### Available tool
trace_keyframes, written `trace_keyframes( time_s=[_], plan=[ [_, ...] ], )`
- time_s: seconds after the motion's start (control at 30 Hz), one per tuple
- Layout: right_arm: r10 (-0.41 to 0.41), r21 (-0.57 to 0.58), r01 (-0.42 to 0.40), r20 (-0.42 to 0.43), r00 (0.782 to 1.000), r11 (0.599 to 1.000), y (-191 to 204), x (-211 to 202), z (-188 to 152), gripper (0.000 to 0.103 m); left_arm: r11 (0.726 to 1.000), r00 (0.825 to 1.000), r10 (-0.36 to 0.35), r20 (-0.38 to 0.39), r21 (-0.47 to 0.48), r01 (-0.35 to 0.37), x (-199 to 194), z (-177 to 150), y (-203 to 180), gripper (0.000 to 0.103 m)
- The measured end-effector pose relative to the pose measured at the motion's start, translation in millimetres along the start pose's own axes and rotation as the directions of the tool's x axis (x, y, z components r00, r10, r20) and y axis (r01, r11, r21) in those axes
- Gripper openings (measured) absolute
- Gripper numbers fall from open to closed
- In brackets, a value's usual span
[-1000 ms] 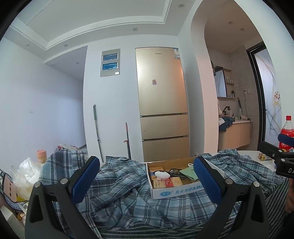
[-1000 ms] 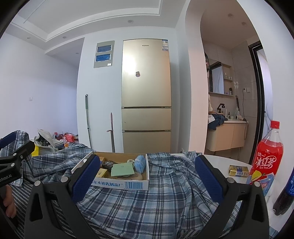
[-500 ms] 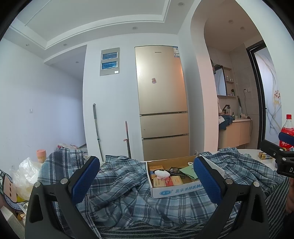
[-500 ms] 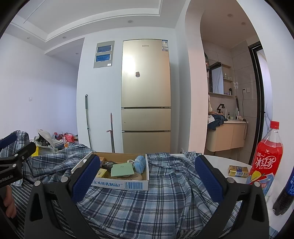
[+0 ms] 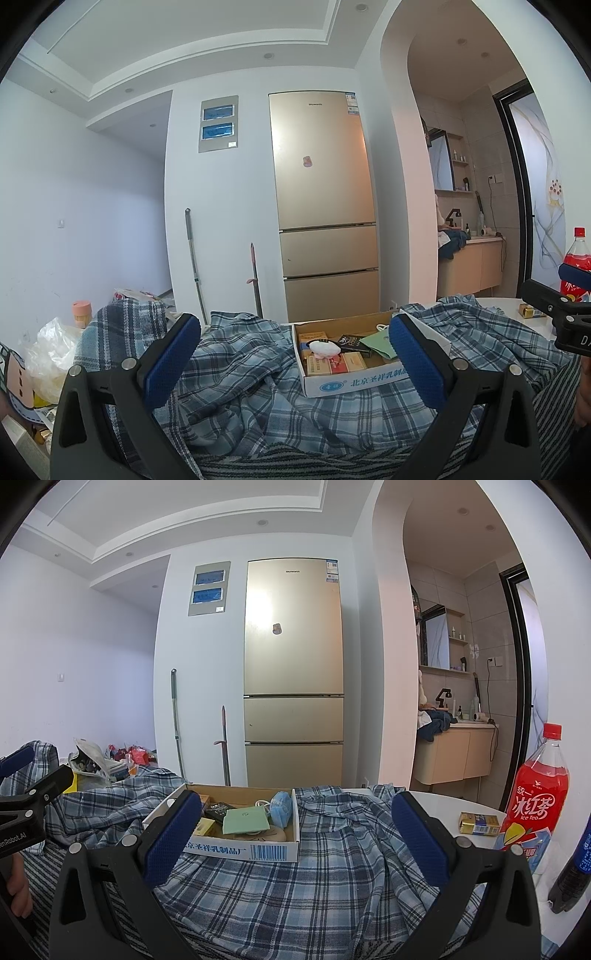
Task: Organize soft objects
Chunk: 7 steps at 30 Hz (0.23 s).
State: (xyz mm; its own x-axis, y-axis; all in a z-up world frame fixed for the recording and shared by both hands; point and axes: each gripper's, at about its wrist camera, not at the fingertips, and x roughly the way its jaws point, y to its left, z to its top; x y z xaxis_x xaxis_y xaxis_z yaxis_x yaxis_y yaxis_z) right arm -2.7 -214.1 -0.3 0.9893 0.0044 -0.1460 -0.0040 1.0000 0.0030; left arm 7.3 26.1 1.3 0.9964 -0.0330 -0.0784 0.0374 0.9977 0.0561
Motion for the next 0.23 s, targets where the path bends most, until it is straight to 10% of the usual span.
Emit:
trace_keyframes(
  time_s=[0.23],
  plan=[
    [0.0, 0.0, 0.0, 0.0, 1.0, 1.0, 0.0, 0.0, 0.2, 0.103, 1.0, 1.0, 0.0, -0.001, 0.001, 0.0, 0.0, -2.0, -0.1, 0.103]
  ],
)
